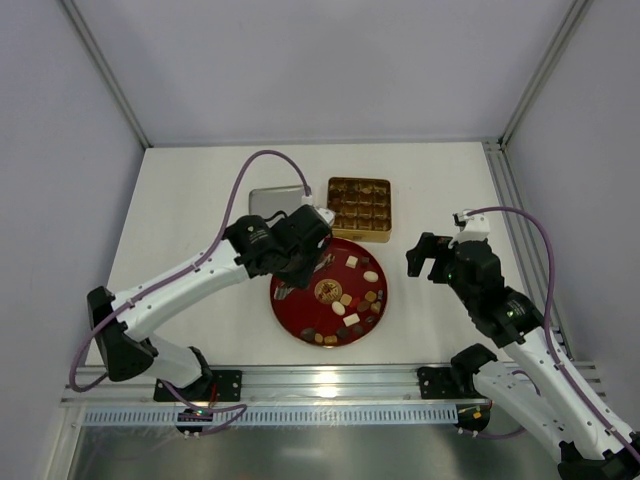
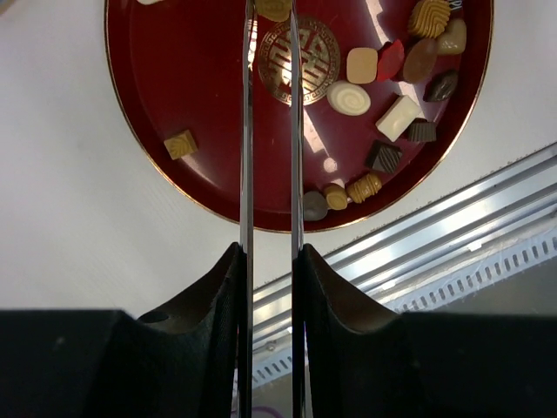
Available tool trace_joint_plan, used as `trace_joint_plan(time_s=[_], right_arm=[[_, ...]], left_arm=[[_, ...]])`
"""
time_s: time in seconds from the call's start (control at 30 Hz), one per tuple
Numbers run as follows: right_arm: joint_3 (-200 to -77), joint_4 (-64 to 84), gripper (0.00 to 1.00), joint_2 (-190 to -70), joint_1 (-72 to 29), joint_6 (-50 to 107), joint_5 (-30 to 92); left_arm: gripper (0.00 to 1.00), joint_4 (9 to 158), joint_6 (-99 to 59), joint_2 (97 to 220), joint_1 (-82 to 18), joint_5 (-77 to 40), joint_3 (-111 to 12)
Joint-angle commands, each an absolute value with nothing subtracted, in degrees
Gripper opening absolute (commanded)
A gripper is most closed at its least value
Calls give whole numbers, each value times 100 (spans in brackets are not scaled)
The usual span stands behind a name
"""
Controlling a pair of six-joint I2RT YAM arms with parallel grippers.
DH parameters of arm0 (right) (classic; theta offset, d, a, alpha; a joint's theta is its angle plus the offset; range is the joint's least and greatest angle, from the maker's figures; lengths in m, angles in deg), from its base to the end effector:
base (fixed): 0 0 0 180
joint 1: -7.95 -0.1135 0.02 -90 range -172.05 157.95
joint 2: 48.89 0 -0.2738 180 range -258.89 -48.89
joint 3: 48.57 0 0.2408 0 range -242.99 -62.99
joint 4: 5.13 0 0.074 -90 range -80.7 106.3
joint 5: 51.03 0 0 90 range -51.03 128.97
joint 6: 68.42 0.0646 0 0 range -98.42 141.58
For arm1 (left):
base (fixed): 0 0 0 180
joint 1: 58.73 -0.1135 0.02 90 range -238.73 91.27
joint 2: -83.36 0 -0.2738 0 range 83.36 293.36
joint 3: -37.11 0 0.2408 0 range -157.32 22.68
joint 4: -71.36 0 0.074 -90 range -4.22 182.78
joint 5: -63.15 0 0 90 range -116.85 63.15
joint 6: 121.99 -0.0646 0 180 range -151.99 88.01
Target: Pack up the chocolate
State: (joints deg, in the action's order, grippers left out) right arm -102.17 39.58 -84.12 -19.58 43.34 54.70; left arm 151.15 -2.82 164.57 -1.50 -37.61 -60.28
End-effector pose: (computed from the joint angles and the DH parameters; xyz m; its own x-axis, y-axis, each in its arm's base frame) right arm 0.1384 0.0524 0.2869 -0.4505 0.1676 -0.8769 -0.0672 0.9731 0.2205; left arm 0.1566 -0.2209 0.3280 -0.8041 0.3645 -0.4696 0.4458 0.8924 -0.0706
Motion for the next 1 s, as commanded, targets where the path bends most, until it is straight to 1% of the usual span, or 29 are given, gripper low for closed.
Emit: trace_joint_plan(time_s=[0.0, 0.07, 0.5, 0.8, 0.97], right_arm=[[-10298, 3892, 100, -8344, -1956, 4346, 5532], [-10316, 3892, 100, -8344, -1956, 4346, 5541], [-10351, 3927, 100, -8396, -1965, 4355, 5585], [-10369, 4006, 100, -8361, -1956, 4364, 5673], [-10333, 3997, 100, -8300, -1956, 4382, 5699]], left_arm=[[25, 14793, -588, 16728, -221, -3933, -6554], [25, 14722, -667, 16878, -318, -3950, -6722], [25, 14265, -1230, 18504, -1117, -3942, -8760], [25, 13887, -1467, 19523, -1417, -3924, -9491], [24, 13702, -1520, 19797, -1487, -3933, -9571]])
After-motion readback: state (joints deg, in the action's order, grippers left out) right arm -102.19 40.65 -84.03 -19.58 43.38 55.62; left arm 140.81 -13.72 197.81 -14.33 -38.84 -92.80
